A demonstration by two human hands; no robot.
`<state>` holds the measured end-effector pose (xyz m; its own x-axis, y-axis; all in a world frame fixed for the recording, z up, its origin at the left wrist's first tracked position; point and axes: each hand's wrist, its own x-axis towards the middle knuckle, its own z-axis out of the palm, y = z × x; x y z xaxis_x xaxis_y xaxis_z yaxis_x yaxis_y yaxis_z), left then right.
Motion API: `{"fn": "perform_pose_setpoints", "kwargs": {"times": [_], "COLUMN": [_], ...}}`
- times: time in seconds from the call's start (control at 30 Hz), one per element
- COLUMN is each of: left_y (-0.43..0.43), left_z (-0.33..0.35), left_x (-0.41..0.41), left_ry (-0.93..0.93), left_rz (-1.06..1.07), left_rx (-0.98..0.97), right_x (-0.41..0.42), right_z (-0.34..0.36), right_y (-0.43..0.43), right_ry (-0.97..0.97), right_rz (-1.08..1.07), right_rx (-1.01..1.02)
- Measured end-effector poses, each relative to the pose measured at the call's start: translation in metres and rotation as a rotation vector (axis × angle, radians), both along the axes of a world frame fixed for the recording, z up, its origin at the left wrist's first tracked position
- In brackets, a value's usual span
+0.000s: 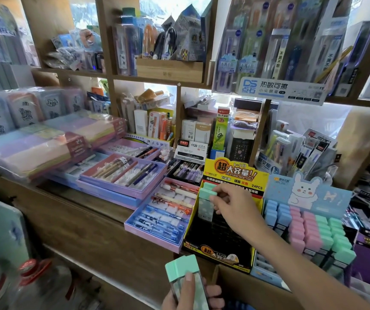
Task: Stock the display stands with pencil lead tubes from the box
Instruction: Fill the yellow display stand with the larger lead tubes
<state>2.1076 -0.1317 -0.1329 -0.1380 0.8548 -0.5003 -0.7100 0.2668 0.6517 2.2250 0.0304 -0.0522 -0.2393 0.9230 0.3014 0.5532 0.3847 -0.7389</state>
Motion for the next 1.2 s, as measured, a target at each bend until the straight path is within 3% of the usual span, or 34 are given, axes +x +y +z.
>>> {"fn": "perform_pose_setpoints", "kwargs": {"times": [0.3,0.5,0.7,0.8,0.9,0.97,1.03,1.07,1.1,1.17,1.2], "left_y": [-0.003,-0.005,-0.002,-0.002,0.000,-0.009,-0.013,-0.021,-0.032,-0.047,-0.054], "left_z": [0.006,0.015,0.010,0.002,0.003,0.010,0.030,0.040,0.051,0.040,0.035], "left_x": [0.000,0.005,0.004,-0.006,-0.011,-0.010,-0.011,-0.023,-0.026,-0.027,-0.014], "left_ry": [-0.071,0.069,0.042,0.164,0.247,0.221,0.087,0.072,0.095,0.162,0.217], "left_rz": [-0.024,0.010,-0.045,-0.037,-0.037,-0.043,-0.242,-0.369,-0.359,-0.096,-0.139], "left_rx": [0.015,-0.003,0.021,0.042,-0.087,-0.082,-0.056,-0.085,-0.218,-0.089,0.067], "right_x": [-0.001,-0.001,0.005,0.010,0.014,0.019,0.024,0.026,0.028,0.029,0.029], "right_z": [-0.009,-0.003,-0.002,-0.006,-0.008,-0.008,-0.009,-0.010,-0.011,-0.015,-0.017], "right_y": [-0.004,-0.005,-0.012,-0.023,-0.037,-0.049,-0.060,-0.065,-0.069,-0.075,-0.077], "right_ry": [-0.096,-0.267,-0.333,-0.107,0.118,0.173,0.172,0.148,0.120,0.114,0.139], "right_rz": [0.013,-0.031,-0.056,-0.044,0.037,0.146,0.256,0.297,0.326,0.353,0.361], "right_rx": [0.079,0.178,0.184,0.070,-0.129,-0.268,-0.387,-0.430,-0.461,-0.503,-0.520]}}
